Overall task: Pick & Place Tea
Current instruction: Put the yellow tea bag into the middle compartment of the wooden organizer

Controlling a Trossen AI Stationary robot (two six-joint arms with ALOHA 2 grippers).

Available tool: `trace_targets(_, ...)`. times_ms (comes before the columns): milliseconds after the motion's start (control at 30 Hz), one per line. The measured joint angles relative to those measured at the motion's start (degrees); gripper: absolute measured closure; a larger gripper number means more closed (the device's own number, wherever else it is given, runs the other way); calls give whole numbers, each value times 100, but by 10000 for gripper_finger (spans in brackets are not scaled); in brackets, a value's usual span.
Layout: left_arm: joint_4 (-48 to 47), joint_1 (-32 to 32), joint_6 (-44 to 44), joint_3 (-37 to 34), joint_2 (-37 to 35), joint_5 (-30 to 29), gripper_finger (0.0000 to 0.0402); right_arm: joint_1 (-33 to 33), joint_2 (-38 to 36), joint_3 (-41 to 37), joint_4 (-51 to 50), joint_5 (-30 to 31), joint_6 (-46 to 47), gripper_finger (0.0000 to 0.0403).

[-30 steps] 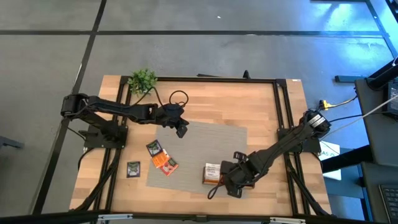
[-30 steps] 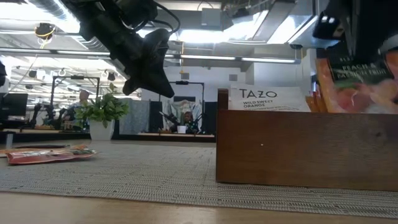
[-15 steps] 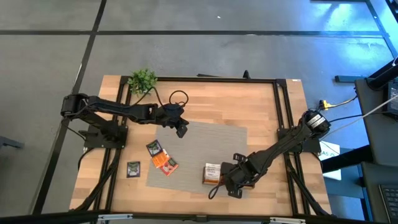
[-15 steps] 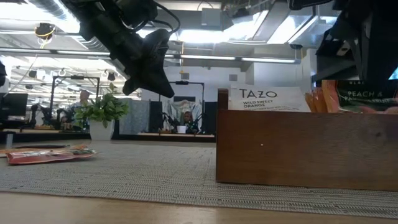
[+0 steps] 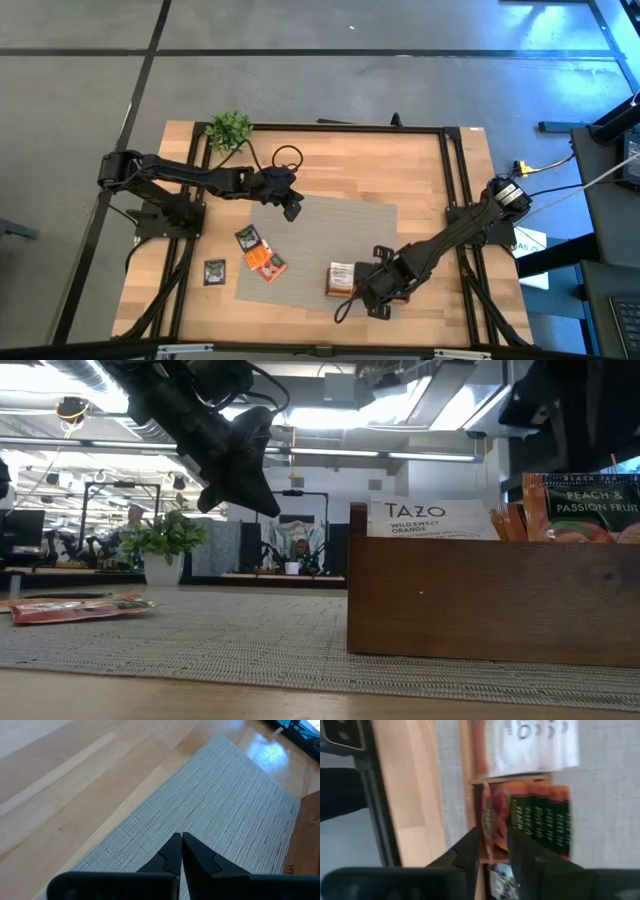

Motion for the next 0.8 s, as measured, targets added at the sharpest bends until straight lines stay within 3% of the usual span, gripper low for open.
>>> trace_targets(300,-18,-77,250,1,1,416,392,-67,1,724,-909,380,-181,284)
trace_targets(467,-884,-338,-27,7,-142,447,392,-284,1,764,-943,270,-372,292)
trace_targets(633,-2020,-908,-328,7,-551,159,389,-607,-35,762,-925,187,-751,295)
trace_targets(800,-2298,-1870,-909,7,-933,-49,392,-1073,-166,762,-326,41,-1246,296)
